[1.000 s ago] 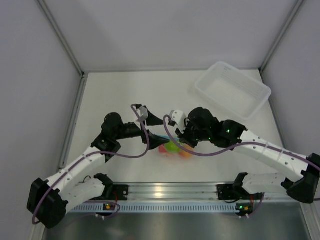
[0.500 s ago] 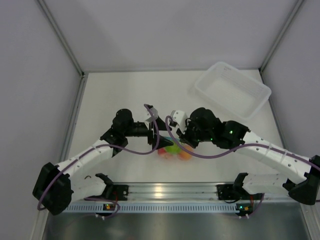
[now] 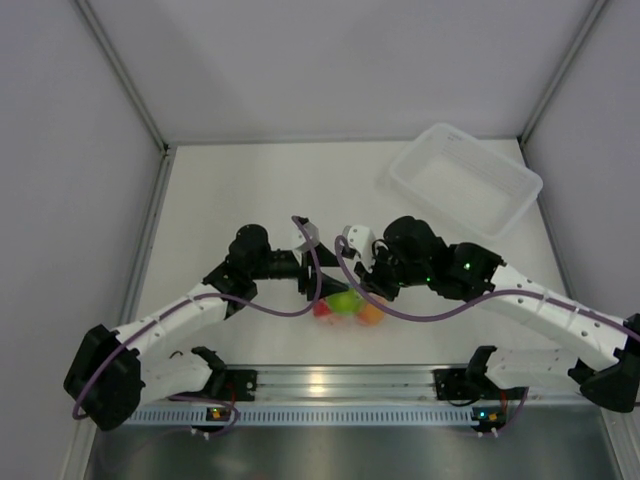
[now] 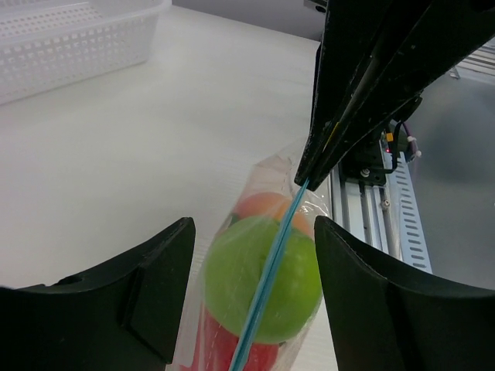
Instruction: Open the zip-top bag and remove the fake food
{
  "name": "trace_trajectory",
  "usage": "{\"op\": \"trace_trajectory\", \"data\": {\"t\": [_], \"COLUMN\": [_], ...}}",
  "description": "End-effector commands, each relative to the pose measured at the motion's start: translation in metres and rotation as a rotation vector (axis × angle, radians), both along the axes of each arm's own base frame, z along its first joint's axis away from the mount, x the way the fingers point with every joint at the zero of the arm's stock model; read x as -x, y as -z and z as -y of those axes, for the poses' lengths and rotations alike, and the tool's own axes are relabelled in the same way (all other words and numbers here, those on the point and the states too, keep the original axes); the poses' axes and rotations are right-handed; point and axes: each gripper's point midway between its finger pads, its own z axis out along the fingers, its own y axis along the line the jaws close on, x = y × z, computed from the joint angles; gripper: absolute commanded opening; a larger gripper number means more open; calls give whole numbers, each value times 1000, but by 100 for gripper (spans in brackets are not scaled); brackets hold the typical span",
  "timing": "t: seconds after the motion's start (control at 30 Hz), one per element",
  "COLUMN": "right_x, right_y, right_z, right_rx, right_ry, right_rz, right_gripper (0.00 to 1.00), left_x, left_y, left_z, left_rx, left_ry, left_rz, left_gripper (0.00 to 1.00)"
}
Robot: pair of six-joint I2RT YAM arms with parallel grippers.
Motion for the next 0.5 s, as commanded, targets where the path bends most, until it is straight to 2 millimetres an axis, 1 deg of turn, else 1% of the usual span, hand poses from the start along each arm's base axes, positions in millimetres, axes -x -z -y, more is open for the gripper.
{"op": "trace_trajectory", "data": {"t": [0.0, 0.1, 0.17, 0.2, 0.23, 0.3, 0.33, 0.4, 0.43, 0.47], "right_x": [8, 4, 3, 2, 3, 3, 3, 2, 1, 0], "right_y": [-38, -40, -43, -44, -45, -48, -50, -53, -53, -52], "right_z": [-7, -7, -8, -8, -8, -7, -7, -6, -5, -4], "right_rx": [-101, -105, -111, -113, -116, -126, -132, -139, -139, -137], "right_ry": [-54, -37, -31, -30, -30, -30, -29, -21, -16, -8], "right_rz": [59, 74, 81, 81, 83, 89, 94, 106, 111, 114], "right_gripper": [0, 0, 0, 0, 0, 0, 0, 0, 0, 0], "left_x": [3, 12, 16, 16, 14, 15, 14, 15, 15, 14], "left_y": [-12, -11, -9, -8, -5, -3, -1, 0, -1, -3], "left_z": [6, 9, 13, 14, 16, 19, 21, 22, 23, 23], "left_rx": [36, 36, 32, 30, 22, 17, 14, 10, 12, 14], "left_ry": [40, 91, 116, 114, 113, 117, 120, 122, 118, 115], "left_rz": [57, 40, 29, 27, 16, 8, 3, -2, -2, 0], "left_gripper": [68, 68, 60, 55, 47, 40, 32, 26, 17, 3]}}
